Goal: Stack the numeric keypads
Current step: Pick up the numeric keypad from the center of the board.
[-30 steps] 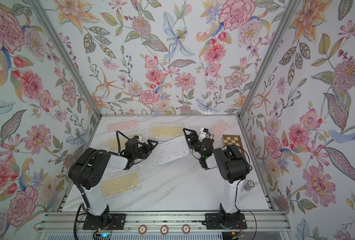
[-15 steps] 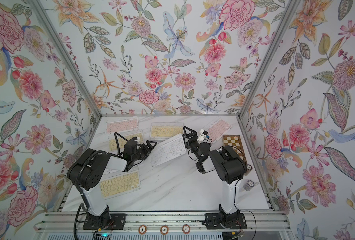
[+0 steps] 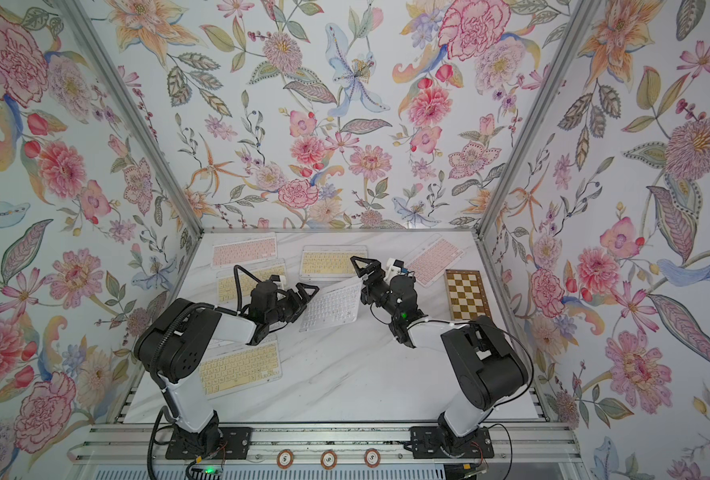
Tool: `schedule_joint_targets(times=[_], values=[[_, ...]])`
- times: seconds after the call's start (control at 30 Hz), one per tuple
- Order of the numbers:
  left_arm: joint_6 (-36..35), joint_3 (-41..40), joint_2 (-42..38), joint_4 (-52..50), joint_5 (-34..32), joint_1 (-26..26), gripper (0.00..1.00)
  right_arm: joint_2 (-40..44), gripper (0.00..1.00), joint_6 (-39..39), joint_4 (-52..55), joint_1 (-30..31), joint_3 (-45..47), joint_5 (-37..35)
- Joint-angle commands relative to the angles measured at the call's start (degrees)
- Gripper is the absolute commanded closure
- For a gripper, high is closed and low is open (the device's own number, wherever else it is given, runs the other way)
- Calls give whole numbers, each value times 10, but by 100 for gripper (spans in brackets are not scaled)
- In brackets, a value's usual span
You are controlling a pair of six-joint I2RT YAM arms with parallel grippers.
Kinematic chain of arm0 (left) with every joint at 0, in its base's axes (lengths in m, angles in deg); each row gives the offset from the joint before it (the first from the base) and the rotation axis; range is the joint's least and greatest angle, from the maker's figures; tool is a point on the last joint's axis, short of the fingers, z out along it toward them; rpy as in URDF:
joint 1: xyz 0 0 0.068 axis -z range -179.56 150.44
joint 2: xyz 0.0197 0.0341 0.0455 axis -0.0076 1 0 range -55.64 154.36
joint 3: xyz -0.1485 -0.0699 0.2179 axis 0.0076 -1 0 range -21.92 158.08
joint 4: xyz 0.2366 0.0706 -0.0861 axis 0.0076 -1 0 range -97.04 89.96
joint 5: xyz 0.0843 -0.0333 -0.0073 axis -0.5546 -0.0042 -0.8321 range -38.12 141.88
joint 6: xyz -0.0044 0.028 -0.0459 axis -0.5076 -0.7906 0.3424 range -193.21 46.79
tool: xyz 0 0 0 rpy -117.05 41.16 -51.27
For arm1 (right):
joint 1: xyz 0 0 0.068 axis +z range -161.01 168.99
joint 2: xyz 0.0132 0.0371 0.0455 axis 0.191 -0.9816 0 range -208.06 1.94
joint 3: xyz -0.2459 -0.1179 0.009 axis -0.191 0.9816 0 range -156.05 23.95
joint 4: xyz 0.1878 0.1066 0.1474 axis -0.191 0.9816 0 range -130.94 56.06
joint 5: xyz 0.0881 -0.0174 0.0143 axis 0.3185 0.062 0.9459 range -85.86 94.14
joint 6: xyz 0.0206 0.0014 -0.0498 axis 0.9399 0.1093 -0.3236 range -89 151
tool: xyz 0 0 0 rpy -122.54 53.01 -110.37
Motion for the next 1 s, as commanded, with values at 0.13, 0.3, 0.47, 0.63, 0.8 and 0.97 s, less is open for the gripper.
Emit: schedule_joint_targets(times=[0.13,0.3,0.47,0.63,0.8,0.97], values=[[-3,-9,-19,-6,10,1,1,41,1,-122,325,7,-95,84],[-4,-13,-23,-4,7,1,1,59,4,-192,413,3,-118,80],[-5,-14,-24,-5,9,0,1,56,20,-232,461,4,-140,105],[-9,-12,-26,-12,7,-1,1,50,33,-255,482,10,-147,129],[-10,-10,-27,-15,7,-1,1,41,46,-281,510,11,-163,150],[-16,-11,-32,-24,5,-3,1,43,59,-314,547,11,-176,154]])
